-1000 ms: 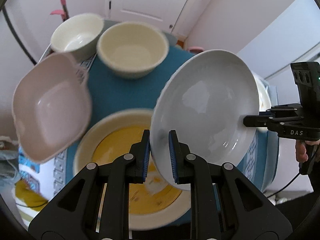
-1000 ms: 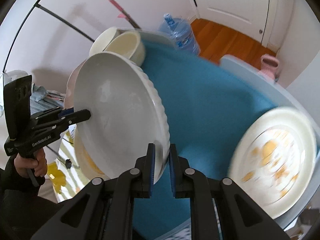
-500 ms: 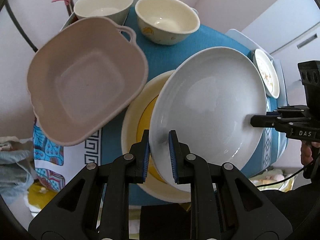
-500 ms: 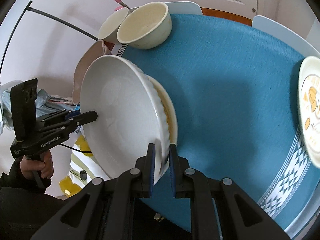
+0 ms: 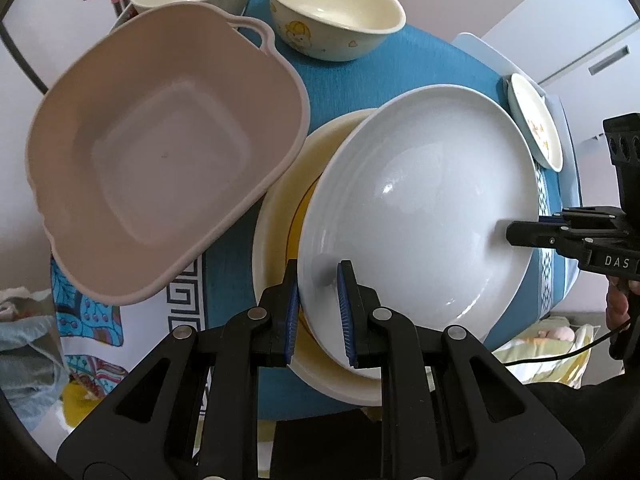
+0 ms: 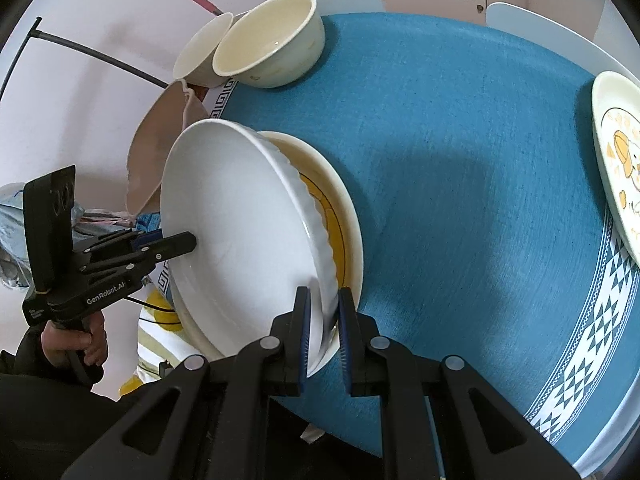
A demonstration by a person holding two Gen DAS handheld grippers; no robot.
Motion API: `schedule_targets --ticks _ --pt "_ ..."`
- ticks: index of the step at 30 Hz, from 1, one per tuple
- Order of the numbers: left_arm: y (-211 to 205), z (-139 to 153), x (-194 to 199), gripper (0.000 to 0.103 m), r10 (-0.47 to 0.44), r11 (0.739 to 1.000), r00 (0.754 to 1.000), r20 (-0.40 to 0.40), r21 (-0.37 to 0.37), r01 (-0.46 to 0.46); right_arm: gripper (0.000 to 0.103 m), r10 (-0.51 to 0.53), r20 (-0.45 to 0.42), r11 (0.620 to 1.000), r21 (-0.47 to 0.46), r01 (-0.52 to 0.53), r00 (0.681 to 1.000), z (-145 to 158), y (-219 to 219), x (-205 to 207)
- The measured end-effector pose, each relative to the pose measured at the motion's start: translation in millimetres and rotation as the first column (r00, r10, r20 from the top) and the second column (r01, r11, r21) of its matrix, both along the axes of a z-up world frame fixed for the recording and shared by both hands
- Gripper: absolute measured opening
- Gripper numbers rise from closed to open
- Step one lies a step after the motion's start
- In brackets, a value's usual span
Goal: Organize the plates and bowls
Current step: 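Lift the white oval dish and carry it over the yellow duck plate, then lower the white oval dish onto the yellow duck plate and release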
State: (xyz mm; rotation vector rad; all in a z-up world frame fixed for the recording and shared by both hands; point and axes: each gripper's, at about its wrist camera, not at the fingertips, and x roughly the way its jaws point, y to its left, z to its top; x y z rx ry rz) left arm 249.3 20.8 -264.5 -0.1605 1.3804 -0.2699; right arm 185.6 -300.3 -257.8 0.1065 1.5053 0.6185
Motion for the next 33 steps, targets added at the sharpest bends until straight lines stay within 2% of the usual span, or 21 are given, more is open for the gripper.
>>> schedule_targets --ticks 3,10,13,17,27,33 --pt "-3 -5 -5 0.016 -0.01 1.0 1.0 0.003 0.008 0.01 0.012 -0.001 0.016 1.0 -0.014 0.001 1.0 -2 5 -4" --pt "-18 -9 -7 0.016 -0.027 0.999 1.0 0.016 0.039 0.026 0.012 0.086 0.128 0.988 -0.138 -0.068 0.988 4 24 -16" --pt "-28 -9 -7 0.016 -0.045 0.996 0.999 0.029 0.075 0.043 0.012 0.085 0.143 0.986 -0.151 -0.063 0.986 3 25 -18" --pt "-42 -8 -9 0.016 -0.087 0.983 0.995 0.047 0.165 0.079 0.012 0.089 0.165 0.983 -0.175 -0.059 0.982 4 30 -23" --pt "-67 -8 -10 0.016 -0.158 0.949 0.983 0.096 0.29 0.125 0.012 0.099 0.189 0.968 -0.248 -0.05 0.977 3 36 -34" --pt "-75 -8 -12 0.016 -0.163 0.944 0.98 0.11 0.306 0.123 0.012 0.105 0.208 0.96 -0.276 -0.045 0.972 2 53 -44"
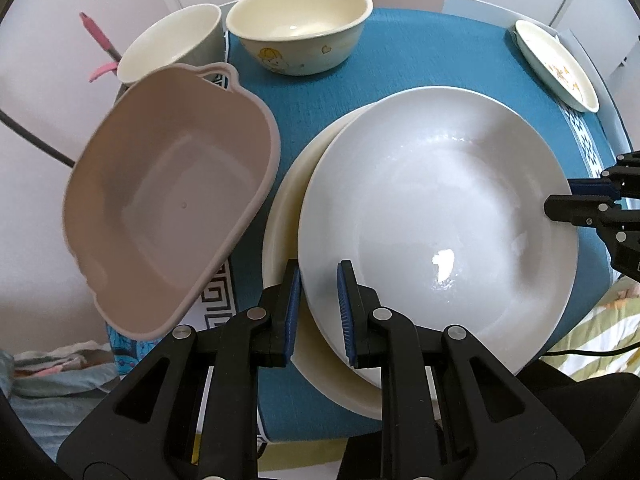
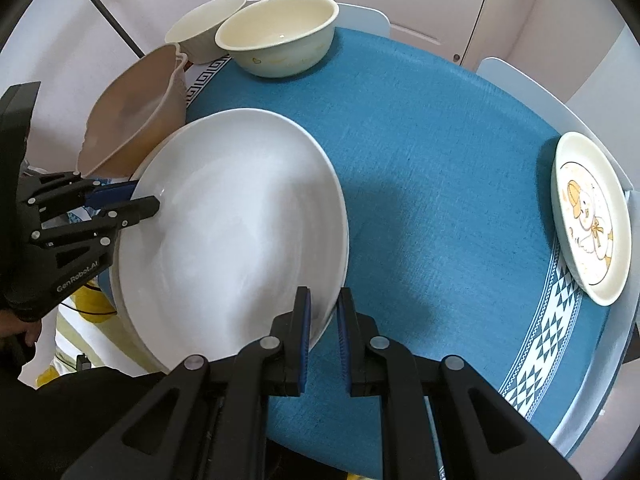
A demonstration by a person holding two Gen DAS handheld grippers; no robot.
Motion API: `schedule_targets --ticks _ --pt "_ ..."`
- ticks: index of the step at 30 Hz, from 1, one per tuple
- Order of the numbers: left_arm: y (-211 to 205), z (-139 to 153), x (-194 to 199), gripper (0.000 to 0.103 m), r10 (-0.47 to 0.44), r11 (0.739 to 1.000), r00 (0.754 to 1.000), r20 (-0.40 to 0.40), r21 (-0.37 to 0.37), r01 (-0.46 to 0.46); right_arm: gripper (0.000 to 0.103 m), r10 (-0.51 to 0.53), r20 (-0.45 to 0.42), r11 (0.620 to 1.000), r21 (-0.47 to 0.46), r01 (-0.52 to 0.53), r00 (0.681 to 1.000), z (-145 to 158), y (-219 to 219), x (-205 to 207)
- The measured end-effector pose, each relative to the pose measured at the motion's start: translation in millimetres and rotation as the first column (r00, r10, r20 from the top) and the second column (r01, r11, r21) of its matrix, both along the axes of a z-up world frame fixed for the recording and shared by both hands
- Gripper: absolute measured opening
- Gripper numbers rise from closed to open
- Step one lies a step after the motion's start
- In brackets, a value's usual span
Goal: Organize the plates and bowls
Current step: 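Lower the white oval dish onto the yellow duck plate and release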
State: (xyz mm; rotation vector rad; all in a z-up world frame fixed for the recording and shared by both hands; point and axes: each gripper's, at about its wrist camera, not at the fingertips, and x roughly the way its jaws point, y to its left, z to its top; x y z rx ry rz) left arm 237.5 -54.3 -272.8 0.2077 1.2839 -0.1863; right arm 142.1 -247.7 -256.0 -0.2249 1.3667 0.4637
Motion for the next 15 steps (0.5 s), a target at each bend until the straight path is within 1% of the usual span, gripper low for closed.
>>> schedule_targets --ticks 5,10,12,15 --pt "-1 0 -10 0.016 -0.007 1.0 1.0 0.015 0.03 0.007 0.012 0.009 0.037 0.999 -0.053 -0.007 0.999 1 14 -6" --pt "-15 0 -19 0.016 -0.02 0.996 0.999 0.045 0.088 0.016 0.012 0.003 0.064 0.997 -0.081 0.002 0.998 2 20 -12" --pt "-17 1 -22 0.016 -0.01 0.996 0.998 0.067 0.094 0.004 0.012 0.003 0.069 0.996 -0.087 0.003 0.998 1 21 -14" --pt "-19 3 -23 0.016 -0.009 0.995 0.997 0.077 0.1 0.001 0.012 0.012 0.076 0.995 -0.096 -0.004 0.997 2 23 -16"
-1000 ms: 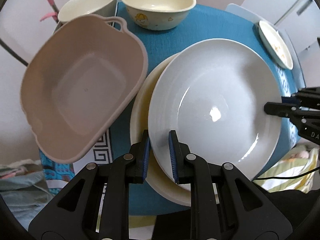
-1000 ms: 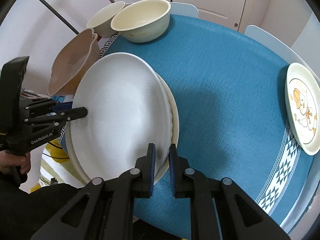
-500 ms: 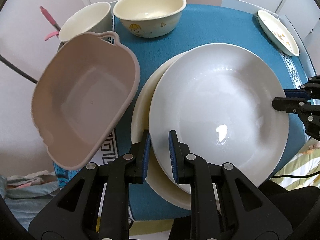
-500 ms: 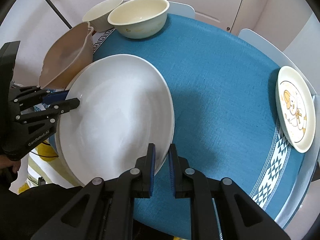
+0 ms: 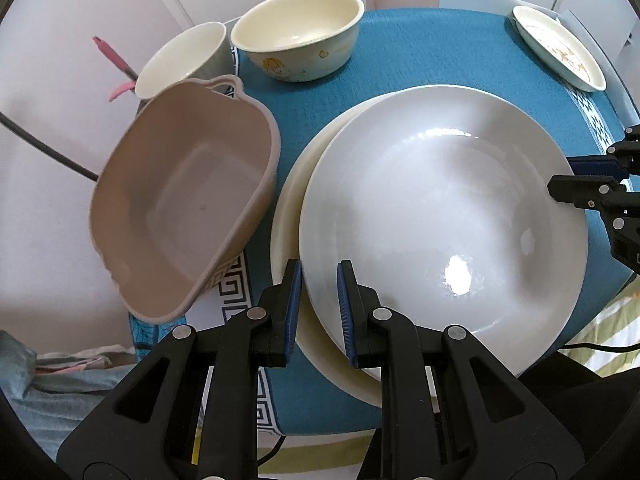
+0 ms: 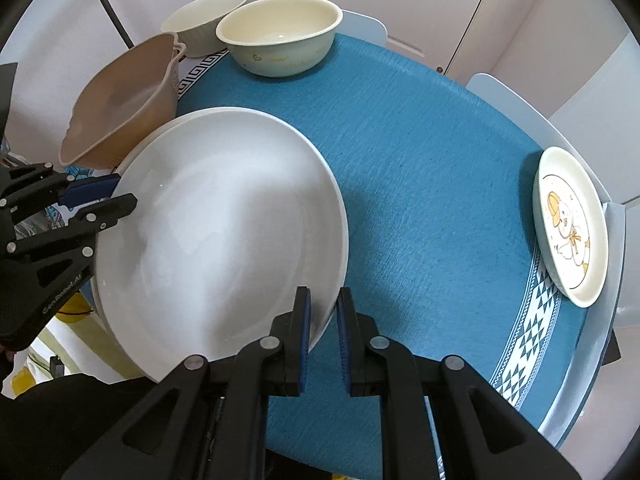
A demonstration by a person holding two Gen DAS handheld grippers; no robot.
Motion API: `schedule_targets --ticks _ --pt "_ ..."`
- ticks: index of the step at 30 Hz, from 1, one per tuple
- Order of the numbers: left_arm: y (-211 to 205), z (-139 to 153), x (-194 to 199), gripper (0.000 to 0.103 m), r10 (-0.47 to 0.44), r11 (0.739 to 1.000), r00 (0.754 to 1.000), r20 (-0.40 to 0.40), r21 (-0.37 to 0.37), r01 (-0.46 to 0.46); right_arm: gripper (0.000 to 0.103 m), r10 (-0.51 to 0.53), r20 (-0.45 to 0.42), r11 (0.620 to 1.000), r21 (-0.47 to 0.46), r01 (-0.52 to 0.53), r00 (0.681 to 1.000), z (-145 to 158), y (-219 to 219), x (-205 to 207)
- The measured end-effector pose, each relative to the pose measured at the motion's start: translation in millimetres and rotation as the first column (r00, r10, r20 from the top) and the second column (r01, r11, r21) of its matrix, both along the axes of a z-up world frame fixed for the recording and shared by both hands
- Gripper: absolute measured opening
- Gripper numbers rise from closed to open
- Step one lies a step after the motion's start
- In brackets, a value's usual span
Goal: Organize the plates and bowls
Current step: 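Lower the white oval dish onto the yellow duck plate and release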
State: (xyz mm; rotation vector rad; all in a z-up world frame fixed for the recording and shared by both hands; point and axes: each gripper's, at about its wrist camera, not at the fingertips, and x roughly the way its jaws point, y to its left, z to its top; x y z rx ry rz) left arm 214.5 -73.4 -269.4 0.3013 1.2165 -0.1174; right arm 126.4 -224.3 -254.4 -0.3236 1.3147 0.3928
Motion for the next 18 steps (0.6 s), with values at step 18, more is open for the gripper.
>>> schedule_targets --ticks 18 --pt "4.5 6.3 -7.0 0.016 0.016 1.0 1.0 0.01 -0.012 -0.016 0.012 -0.002 0.01 1.0 0.004 0.002 1.0 2.3 -3.1 -0.9"
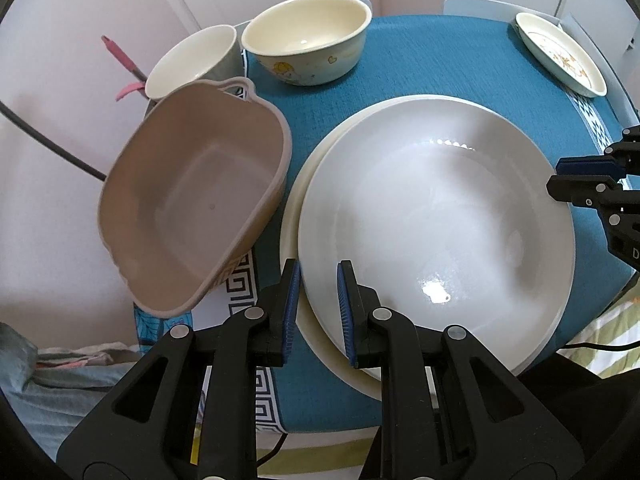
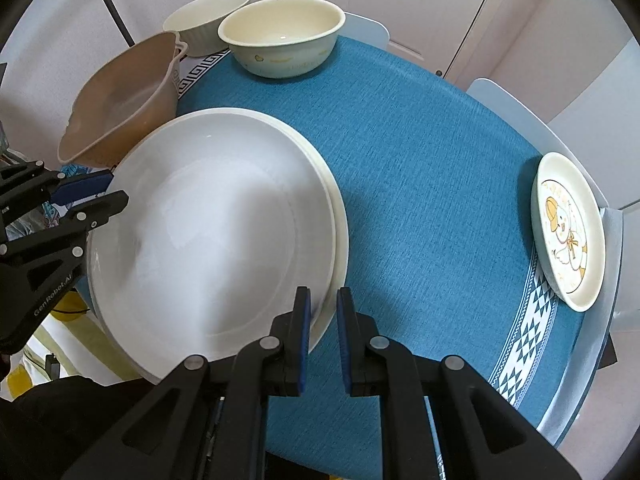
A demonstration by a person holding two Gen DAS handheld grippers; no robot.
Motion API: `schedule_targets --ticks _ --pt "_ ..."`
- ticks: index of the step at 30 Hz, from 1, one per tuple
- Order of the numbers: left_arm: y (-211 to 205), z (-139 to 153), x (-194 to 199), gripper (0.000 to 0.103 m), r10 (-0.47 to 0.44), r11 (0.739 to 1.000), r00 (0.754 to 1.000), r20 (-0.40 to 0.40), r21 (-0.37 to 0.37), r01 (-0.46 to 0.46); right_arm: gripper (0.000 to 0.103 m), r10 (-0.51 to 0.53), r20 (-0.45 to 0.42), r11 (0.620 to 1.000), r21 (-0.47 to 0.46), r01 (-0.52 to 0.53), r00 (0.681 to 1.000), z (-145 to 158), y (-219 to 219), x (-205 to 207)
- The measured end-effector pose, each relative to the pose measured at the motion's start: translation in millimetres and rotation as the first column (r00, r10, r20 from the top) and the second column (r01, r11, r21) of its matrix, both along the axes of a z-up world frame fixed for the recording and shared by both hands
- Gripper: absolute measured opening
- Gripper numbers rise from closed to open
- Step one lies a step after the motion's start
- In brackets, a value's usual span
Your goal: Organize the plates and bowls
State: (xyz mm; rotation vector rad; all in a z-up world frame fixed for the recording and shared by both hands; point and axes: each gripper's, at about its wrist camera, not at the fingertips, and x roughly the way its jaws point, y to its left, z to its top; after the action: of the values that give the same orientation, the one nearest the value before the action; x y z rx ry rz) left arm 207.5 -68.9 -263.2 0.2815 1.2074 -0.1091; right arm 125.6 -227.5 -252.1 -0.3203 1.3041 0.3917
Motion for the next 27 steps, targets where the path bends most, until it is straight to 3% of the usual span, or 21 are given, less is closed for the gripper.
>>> schedule_targets --ticks 6,9,11,12,13,15,17,19,22,23,25,27 --pt "4 28 -1 0.016 0.002 0.999 0.999 0.032 -0.049 0.0 0.012 -0.081 0.046 0.994 0.076 0.078 0.996 24 -20 0" --pt "2 60 2 0.023 -0.003 0.994 0.994 0.105 -0.111 0.015 0.012 -0.14 0.069 0.983 0.129 0.131 0.988 40 -36 0" --pt "-4 81 6 0.046 -0.014 0.991 0.985 0.17 -0.128 0.036 0.015 -0.18 0.095 0.974 0.159 0.164 0.979 52 -49 -2" --pt "-7 90 8 0.08 -0.023 0.99 0.979 0.204 -0.129 0.05 0.03 -0.205 0.118 0.968 0.169 0.183 0.972 58 -55 -4" --pt "-13 102 10 0.102 -0.039 0.989 0.965 0.258 -0.131 0.075 0.067 -0.231 0.141 0.962 0.184 0.204 0.963 66 -63 -6" --pt "-27 124 13 0.103 -0.088 0.977 0.93 0.357 -0.15 0.151 0.103 -0.288 0.188 0.944 0.222 0.245 0.939 80 -81 -11" --pt "-43 136 22 0.103 -0.144 0.96 0.916 0.375 -0.173 0.222 0.103 -0.362 0.227 0.918 0.252 0.305 0.904 95 -102 -16" --pt "-64 144 38 0.103 -0.207 0.928 0.908 0.363 -0.221 0.3 0.103 -0.438 0.246 0.886 0.277 0.371 0.865 106 -123 -21" --pt "-93 148 67 0.103 -0.299 0.85 0.904 0.306 -0.346 0.398 0.103 -0.532 0.244 0.838 0.285 0.464 0.811 122 -158 -27" --pt "-105 148 80 0.103 -0.333 0.812 0.901 0.278 -0.402 0.423 0.103 -0.569 0.256 0.816 0.293 0.498 0.782 128 -172 -30" --pt "-125 143 106 0.103 -0.374 0.757 0.899 0.228 -0.486 0.437 0.103 -0.635 0.255 0.768 0.318 0.556 0.729 132 -195 -29" --pt "-149 131 134 0.103 -0.406 0.725 0.9 0.16 -0.543 0.424 0.103 -0.685 0.205 0.715 0.373 0.591 0.699 127 -218 -22"
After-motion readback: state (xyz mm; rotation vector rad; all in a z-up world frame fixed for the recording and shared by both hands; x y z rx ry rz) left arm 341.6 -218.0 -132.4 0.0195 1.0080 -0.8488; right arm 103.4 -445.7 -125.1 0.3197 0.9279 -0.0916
